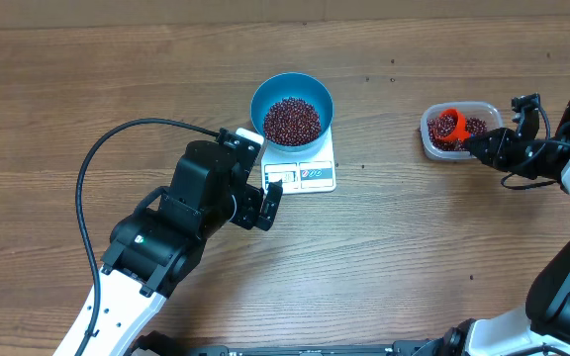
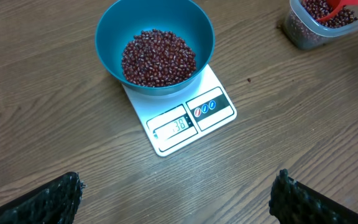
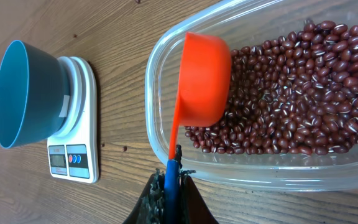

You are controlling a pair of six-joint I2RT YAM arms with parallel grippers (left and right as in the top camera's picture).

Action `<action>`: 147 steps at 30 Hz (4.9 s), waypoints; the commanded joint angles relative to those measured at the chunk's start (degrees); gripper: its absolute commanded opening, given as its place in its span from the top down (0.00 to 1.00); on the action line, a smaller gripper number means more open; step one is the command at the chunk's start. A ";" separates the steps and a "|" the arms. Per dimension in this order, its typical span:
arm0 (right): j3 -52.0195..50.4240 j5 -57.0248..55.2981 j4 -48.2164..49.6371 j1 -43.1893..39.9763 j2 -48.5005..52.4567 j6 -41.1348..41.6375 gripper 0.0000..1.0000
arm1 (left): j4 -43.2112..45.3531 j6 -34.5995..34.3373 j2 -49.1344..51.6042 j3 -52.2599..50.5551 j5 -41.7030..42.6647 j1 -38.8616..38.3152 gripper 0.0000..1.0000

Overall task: Scoop item into bowl and weigh 150g on scale
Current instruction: 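Drag the red scoop through the beans in the tub to fill it, then lift the filled scoop and carry it left over the blue bowl, then tilt the scoop with the right gripper to pour beans into the bowl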

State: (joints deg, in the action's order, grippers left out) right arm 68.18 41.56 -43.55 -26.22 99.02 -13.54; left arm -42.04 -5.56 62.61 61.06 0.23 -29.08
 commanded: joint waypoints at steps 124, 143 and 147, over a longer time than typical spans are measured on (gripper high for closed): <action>0.42 19.02 26.49 31.50 0.22 8.00 0.96 | 0.04 0.44 -0.02 -0.37 -0.44 0.39 0.00; 0.42 0.83 27.69 33.68 0.24 7.93 0.96 | 0.04 0.44 -0.02 -0.37 -0.44 0.42 0.01; 0.42 0.61 28.11 33.68 0.24 7.50 0.96 | 0.04 0.44 -0.02 -0.37 -0.44 0.39 0.00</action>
State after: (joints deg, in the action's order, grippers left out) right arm 68.16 43.42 -16.12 7.31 99.02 -5.76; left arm -42.04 -5.56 62.61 61.06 0.23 -29.08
